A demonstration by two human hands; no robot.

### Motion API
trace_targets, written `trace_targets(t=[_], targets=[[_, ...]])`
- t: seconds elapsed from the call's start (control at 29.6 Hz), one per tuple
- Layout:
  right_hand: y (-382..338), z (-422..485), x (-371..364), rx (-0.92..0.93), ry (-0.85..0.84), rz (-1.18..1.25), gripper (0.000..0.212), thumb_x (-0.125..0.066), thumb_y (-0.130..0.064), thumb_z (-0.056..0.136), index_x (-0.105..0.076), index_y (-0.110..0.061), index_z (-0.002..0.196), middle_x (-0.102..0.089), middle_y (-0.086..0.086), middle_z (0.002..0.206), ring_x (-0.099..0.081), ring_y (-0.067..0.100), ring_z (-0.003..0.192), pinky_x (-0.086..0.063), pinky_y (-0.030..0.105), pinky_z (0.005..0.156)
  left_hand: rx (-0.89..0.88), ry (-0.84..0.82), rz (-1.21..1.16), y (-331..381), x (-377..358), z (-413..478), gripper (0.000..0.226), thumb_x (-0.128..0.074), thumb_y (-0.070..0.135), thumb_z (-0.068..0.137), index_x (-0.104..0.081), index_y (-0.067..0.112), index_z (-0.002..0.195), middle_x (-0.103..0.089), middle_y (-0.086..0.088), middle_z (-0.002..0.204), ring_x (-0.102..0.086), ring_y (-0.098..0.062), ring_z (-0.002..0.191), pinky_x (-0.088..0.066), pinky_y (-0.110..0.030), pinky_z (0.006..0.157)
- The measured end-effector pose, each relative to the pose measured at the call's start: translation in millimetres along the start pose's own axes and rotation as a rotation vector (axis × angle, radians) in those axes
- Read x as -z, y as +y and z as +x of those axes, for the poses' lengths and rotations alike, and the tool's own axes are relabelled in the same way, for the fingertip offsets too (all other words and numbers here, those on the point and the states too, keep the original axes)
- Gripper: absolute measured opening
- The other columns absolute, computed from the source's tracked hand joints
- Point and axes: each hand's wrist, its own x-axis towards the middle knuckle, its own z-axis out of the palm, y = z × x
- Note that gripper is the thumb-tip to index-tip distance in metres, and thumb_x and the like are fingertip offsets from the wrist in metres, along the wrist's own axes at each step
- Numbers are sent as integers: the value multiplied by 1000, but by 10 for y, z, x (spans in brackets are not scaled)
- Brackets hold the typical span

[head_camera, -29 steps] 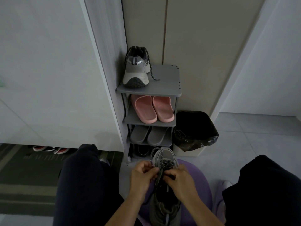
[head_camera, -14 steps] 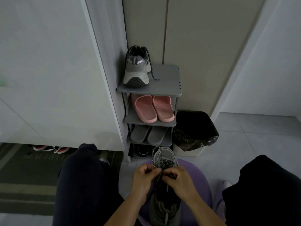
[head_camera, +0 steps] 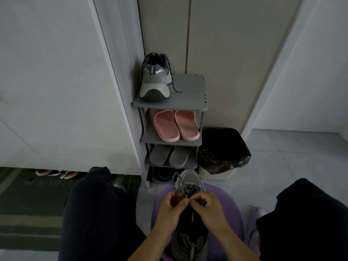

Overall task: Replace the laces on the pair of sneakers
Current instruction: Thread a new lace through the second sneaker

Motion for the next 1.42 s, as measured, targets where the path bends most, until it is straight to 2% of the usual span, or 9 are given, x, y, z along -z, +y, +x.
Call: trace_targets(t=[0.1,0.24,0.47,0.68,0.78,0.84,0.95,1.15,1.42], targets=[[-39,30,113,1,89,125,27,-65,-2,80,-60,-18,60,-56,-3,61,-53,-4,56,-41,12,56,-15,43,31,-6,18,31,8,-63,5,83,-58,9,88,-64,-5,80,-61,-11,73,-47,-10,55],[-30,135,456,-110,295,312,18,-60,-2,84,-59,-9,67,-52,3,61,-44,10,58,-38,20,55,25,85,-58,-31,47,76,14,-67,3,78,-59,10,88,-65,-11,86,-61,-17,78,-48,-22,68],[310,257,1039,-348,640,627,18,-53,-7,87,-52,-11,69,-37,4,62,-37,9,47,-36,23,53,-14,75,24,-23,49,56,14,-68,3,77,-57,11,82,-60,-3,76,-56,-13,71,-45,-18,64],[557,272,774,-451,136,-99,24,-49,-18,90,-45,-10,67,-46,6,67,-40,18,61,-29,29,55,-39,9,31,-20,98,66,15,-68,3,78,-58,9,87,-60,-4,80,-57,-12,74,-48,-9,59],[559,227,623,-339,100,-460,18,-55,-24,89,-46,-10,82,-48,7,91,-45,20,73,-34,28,61,-73,14,21,-12,98,73,8,-65,5,81,-60,9,85,-62,-4,79,-58,-12,74,-48,-9,60],[459,196,493,-174,126,-417,12,-55,-23,90,-50,-12,90,-46,5,95,-46,15,70,-35,26,68,-90,37,48,14,106,132,6,-59,8,86,-62,12,83,-63,-5,81,-58,-12,75,-48,-9,61],[265,216,320,-24,34,-336,18,-54,-18,92,-52,-20,74,-54,-4,74,-48,4,62,-35,17,58,-89,32,154,54,114,277,13,-55,8,89,-62,17,84,-63,-3,85,-58,-9,77,-45,-4,58],[292,409,220,-198,-29,-50,27,-58,-10,89,-52,-26,68,-59,-5,71,-57,12,70,-46,27,70,-97,-58,422,132,79,498,13,-56,7,88,-60,18,82,-59,6,78,-54,-4,74,-43,-11,66],[334,511,145,-234,28,110,17,-61,-7,86,-58,-19,74,-61,-5,72,-56,8,69,-43,6,54,-160,-92,604,151,46,653,18,-62,9,84,-58,21,72,-61,3,75,-56,-10,74,-46,-19,70]])
